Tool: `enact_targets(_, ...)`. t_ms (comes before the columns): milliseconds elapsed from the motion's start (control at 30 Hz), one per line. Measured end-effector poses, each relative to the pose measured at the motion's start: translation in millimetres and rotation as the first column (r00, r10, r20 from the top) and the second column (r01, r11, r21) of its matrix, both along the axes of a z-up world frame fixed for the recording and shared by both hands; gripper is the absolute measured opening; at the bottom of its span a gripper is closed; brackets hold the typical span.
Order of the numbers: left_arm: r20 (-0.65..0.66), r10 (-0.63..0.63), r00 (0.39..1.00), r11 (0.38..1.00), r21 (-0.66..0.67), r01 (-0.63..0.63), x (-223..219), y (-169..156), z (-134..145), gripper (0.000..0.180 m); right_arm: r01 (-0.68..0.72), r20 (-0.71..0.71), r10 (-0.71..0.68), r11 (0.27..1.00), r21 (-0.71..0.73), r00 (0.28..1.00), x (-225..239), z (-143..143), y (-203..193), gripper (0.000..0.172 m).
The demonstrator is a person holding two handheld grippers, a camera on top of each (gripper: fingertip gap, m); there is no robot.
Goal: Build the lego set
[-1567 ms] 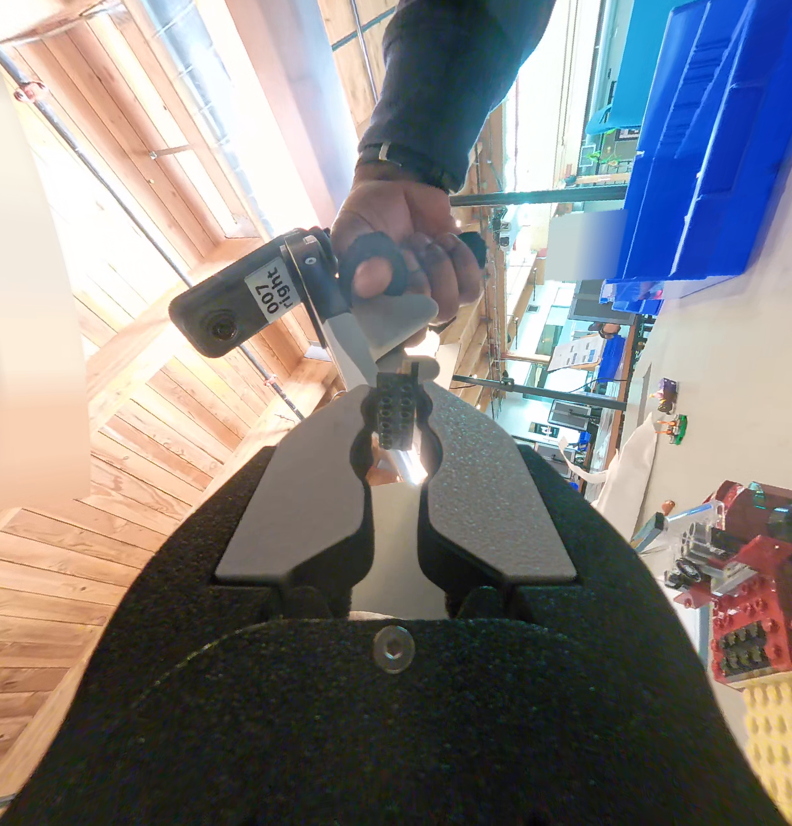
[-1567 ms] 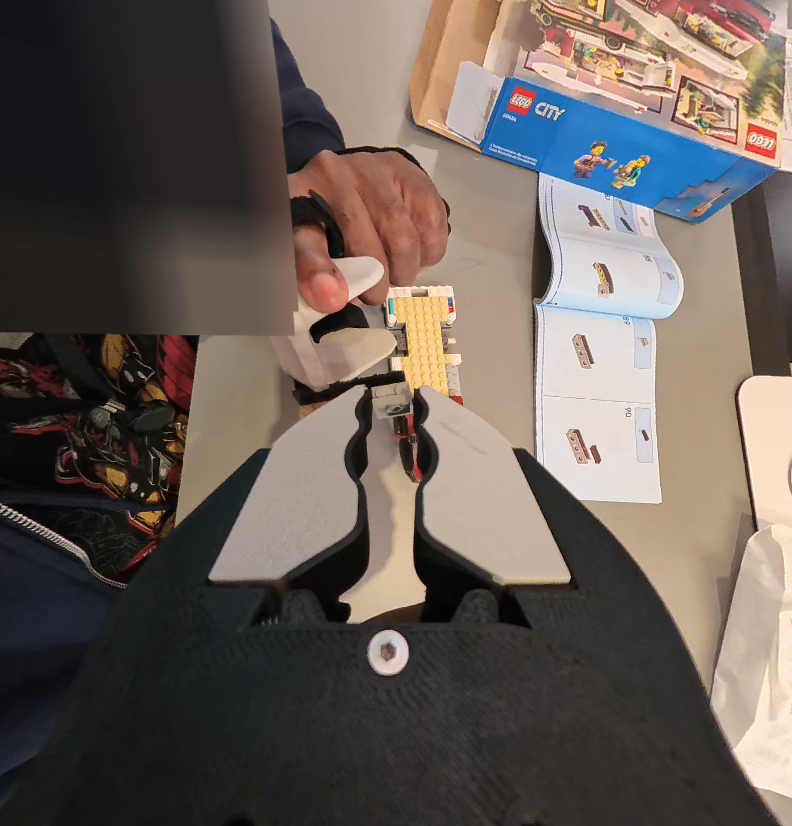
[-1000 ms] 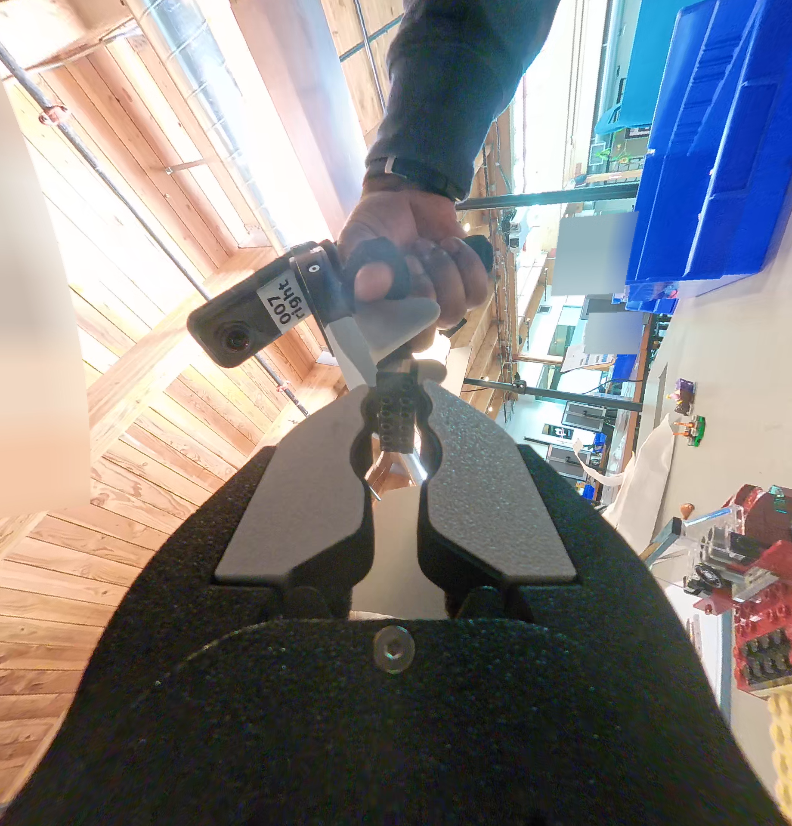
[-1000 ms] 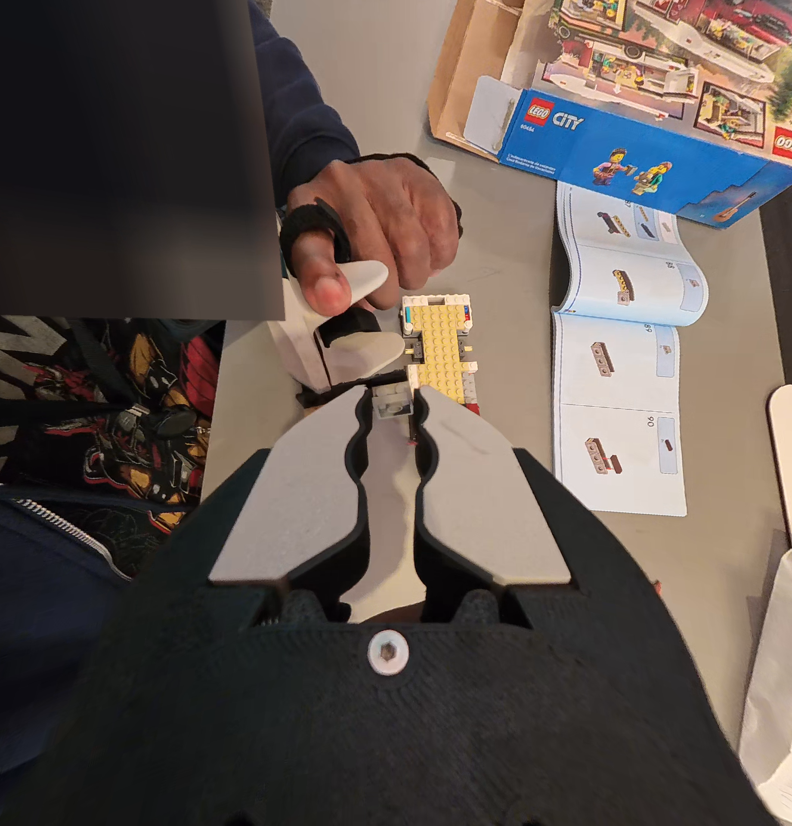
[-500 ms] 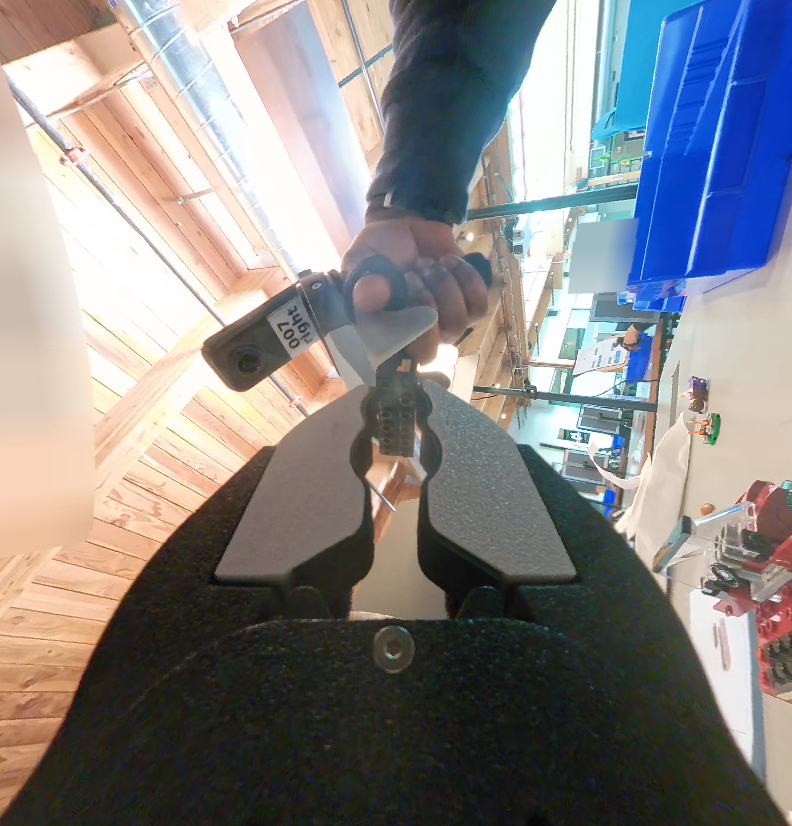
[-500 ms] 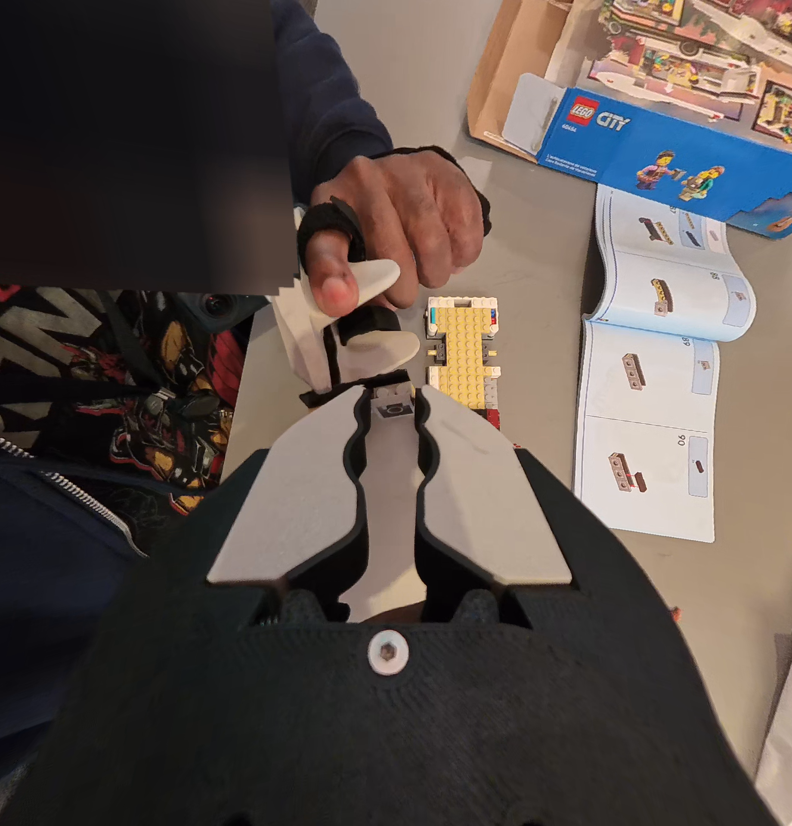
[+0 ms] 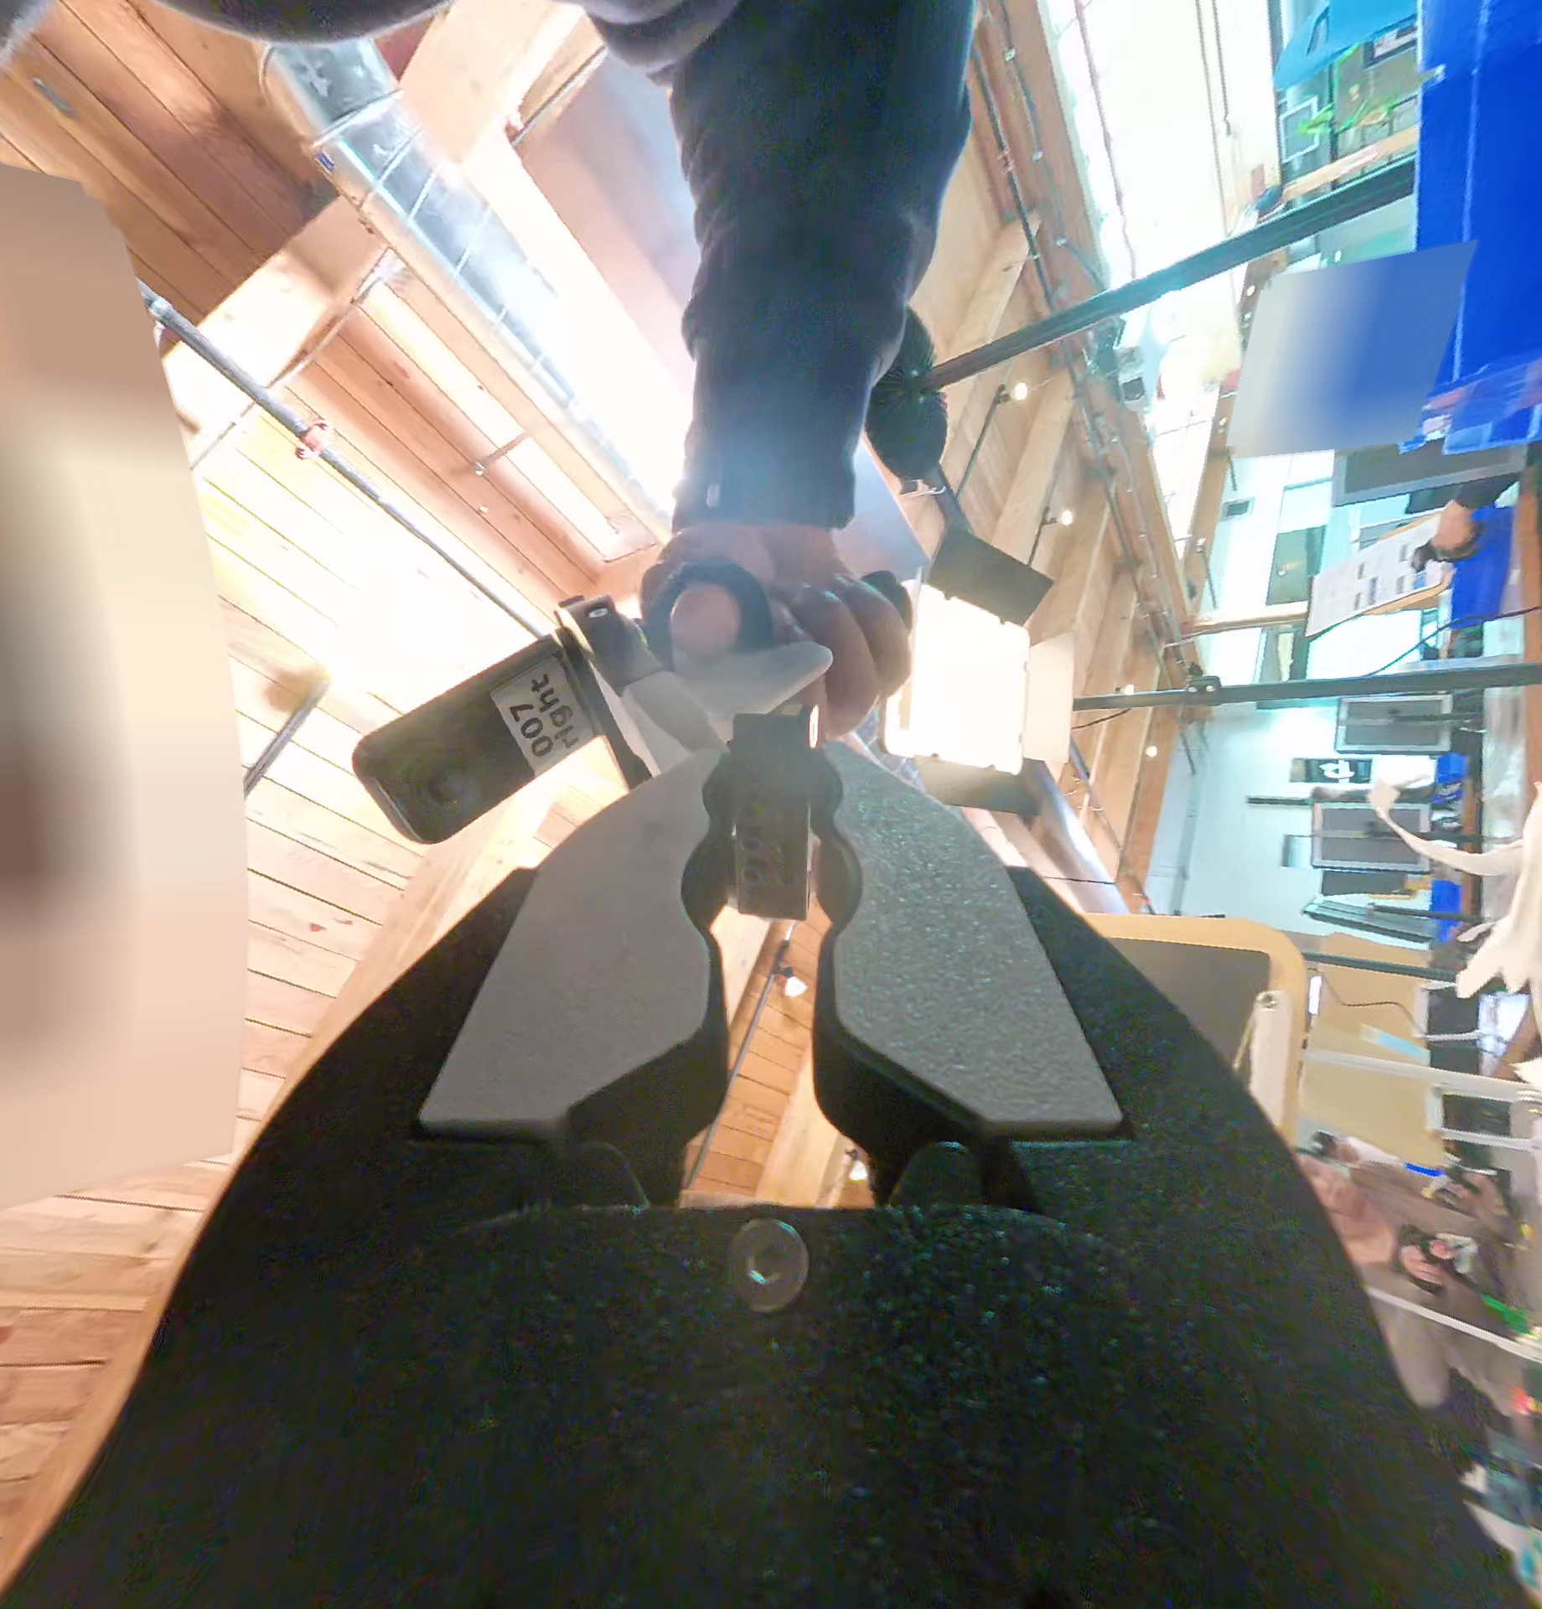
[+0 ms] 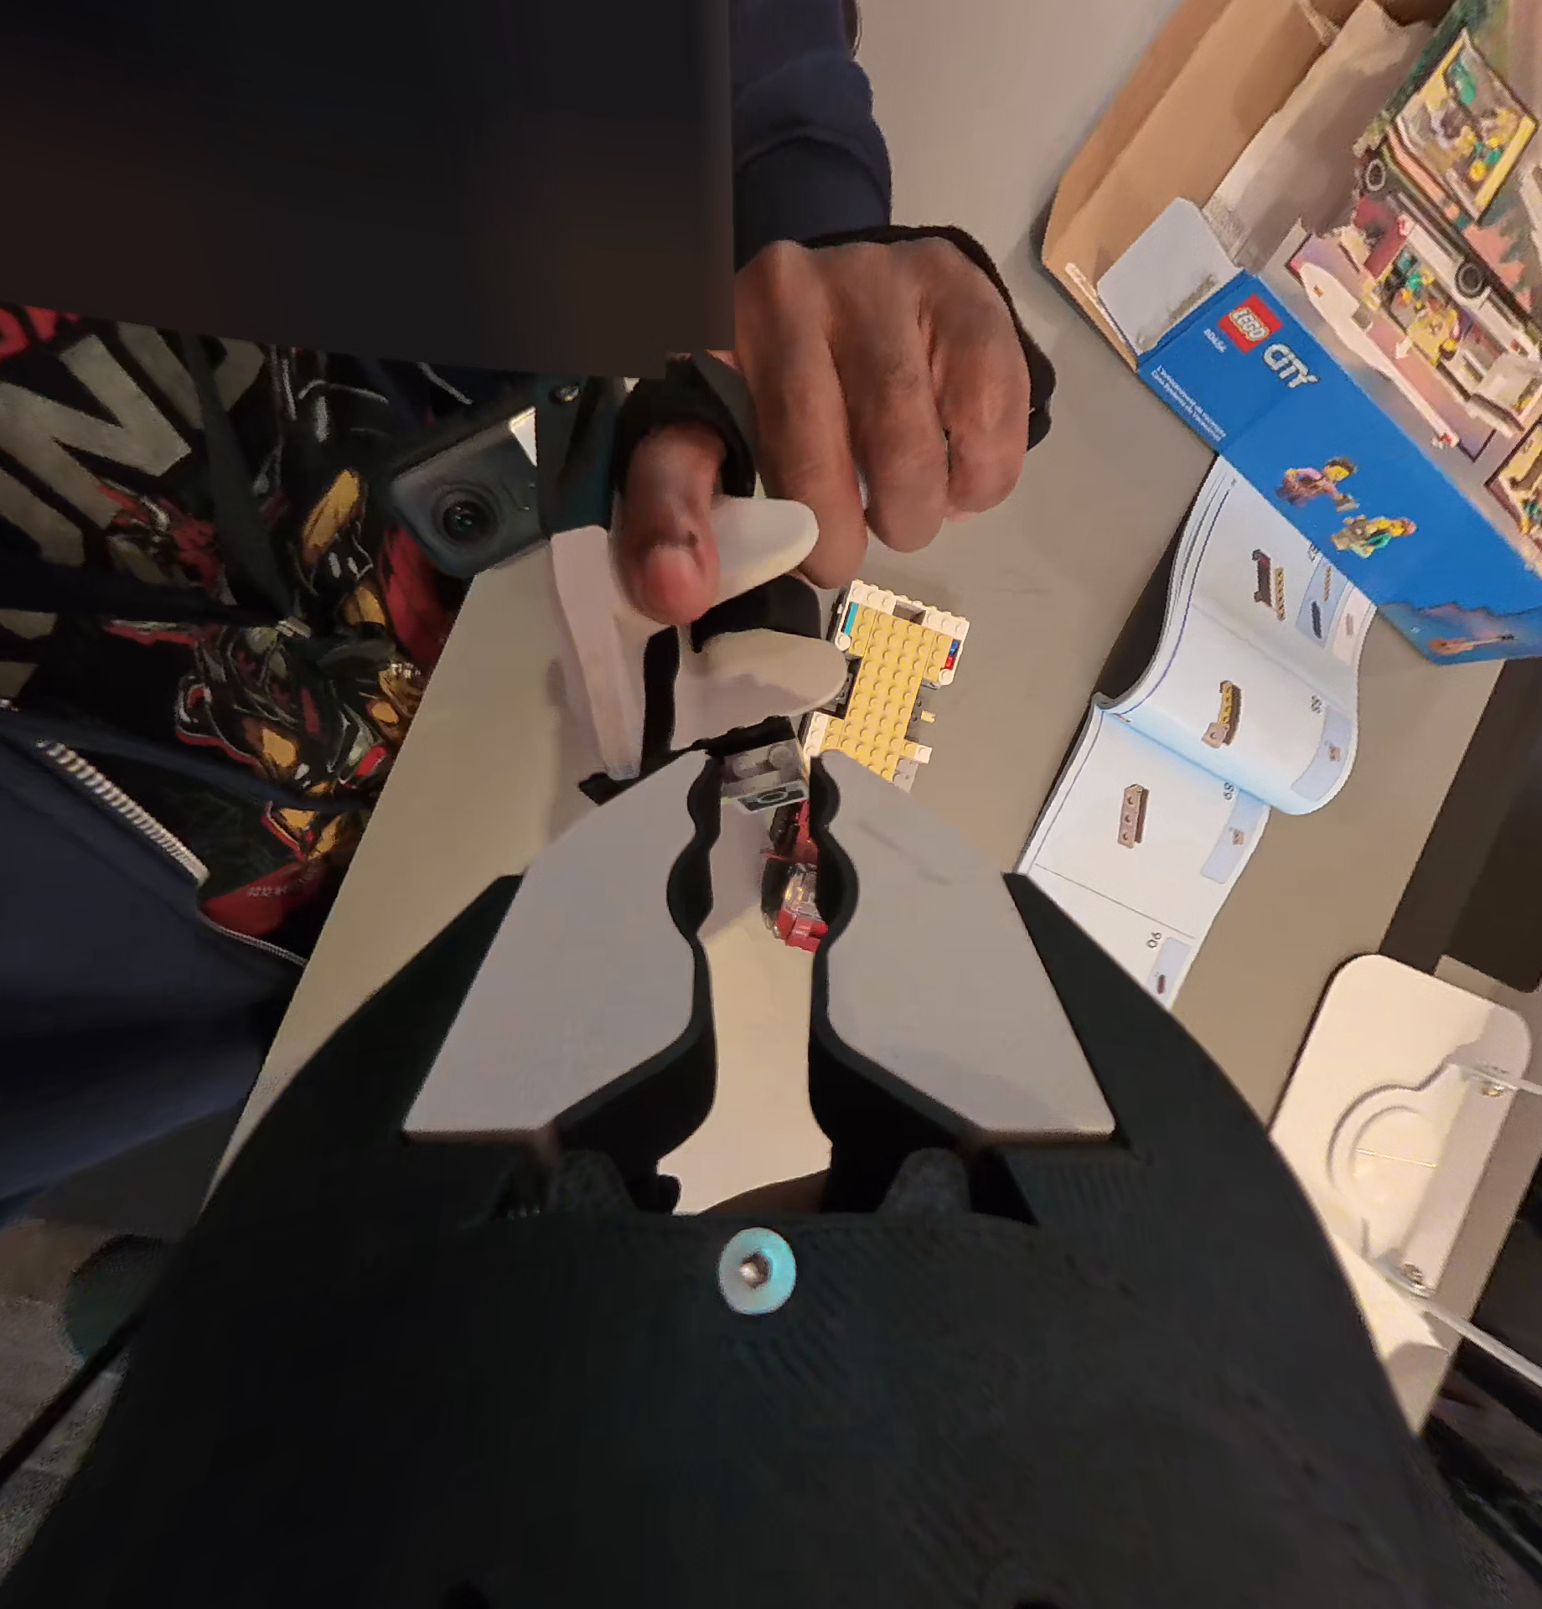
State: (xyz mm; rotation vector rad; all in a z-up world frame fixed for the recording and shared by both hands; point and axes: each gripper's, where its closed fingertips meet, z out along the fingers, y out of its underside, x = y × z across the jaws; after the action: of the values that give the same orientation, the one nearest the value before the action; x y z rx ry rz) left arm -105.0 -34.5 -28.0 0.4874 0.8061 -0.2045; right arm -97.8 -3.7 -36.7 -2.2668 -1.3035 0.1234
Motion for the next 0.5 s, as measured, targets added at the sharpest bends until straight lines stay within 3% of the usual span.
enact_targets(500,0.084,0.005,0.996,0.999,0.04,-0.008,-14.8,-5.4,14.4,0.015,-0.045,0.095,0.044,0.999,0.011,0.994,-14.0,15.6,-5.7,0.026)
